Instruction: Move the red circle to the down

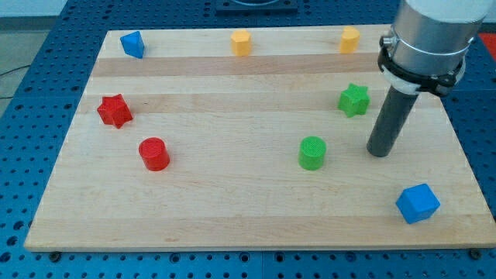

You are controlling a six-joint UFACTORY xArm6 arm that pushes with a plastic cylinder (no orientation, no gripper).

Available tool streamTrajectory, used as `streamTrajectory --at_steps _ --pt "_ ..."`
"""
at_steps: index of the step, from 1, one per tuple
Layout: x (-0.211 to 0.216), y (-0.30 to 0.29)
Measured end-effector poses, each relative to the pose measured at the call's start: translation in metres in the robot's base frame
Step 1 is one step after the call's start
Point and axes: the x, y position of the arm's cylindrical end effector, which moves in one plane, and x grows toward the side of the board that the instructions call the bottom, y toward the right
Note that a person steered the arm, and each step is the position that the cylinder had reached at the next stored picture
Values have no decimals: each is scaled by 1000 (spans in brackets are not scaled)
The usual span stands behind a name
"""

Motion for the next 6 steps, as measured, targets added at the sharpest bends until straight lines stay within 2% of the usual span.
streamTrajectory --at_steps 1,2,4,5,6 --pt "-8 -7" --pt "-36 -78" --pt "-41 -329" --pt "-26 -345" --pt "23 -299"
